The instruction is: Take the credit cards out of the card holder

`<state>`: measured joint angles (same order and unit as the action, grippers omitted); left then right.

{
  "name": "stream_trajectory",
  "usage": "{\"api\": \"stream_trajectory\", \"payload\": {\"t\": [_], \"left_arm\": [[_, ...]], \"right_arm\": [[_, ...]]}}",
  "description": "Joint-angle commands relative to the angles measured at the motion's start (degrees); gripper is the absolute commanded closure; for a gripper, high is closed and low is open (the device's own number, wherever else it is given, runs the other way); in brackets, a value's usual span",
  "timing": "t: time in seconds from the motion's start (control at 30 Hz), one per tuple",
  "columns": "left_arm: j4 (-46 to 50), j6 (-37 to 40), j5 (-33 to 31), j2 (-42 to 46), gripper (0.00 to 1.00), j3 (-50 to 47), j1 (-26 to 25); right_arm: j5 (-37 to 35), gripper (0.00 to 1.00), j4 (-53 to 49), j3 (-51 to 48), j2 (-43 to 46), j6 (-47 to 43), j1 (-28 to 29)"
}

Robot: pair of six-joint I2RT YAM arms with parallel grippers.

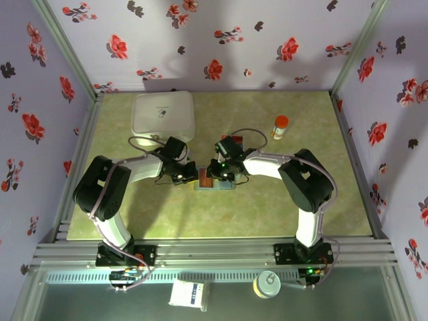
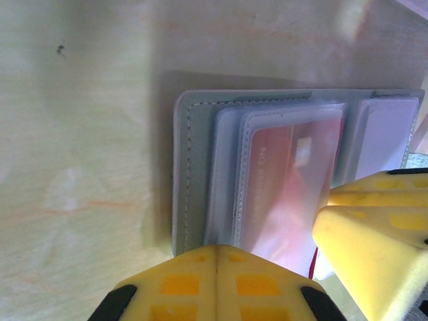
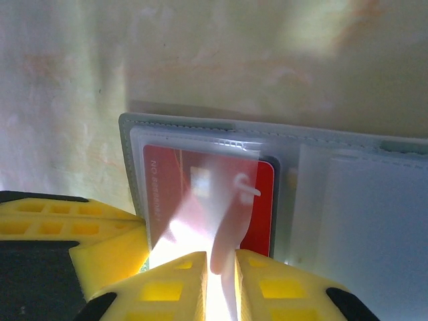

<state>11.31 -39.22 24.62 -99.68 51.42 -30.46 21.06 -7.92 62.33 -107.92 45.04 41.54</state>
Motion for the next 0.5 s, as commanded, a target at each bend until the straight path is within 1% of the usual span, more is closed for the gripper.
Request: {"api": "stream_trajectory", "payload": {"t": [0.0,0.33,0.47], "left_arm": [[2.4,0.1,-0.3,1.1,0.97,-0.7,0.3],[2.5,0.0,-0.4,1.9,0.97,-1.1,0.3],[2.7,-0.2,-0.3,2.5,0.97,-0.9,0.3]], "right_arm": [[-0.3,0.78,-0.6,-0.2,-1.3,-0.1,0.3],[-6.2,0.76,-7.8,0.4,1.6,-2.1,0.4],[-6.4,0.77,-7.8,0.7,3.2,-2.9,0.4]]}}
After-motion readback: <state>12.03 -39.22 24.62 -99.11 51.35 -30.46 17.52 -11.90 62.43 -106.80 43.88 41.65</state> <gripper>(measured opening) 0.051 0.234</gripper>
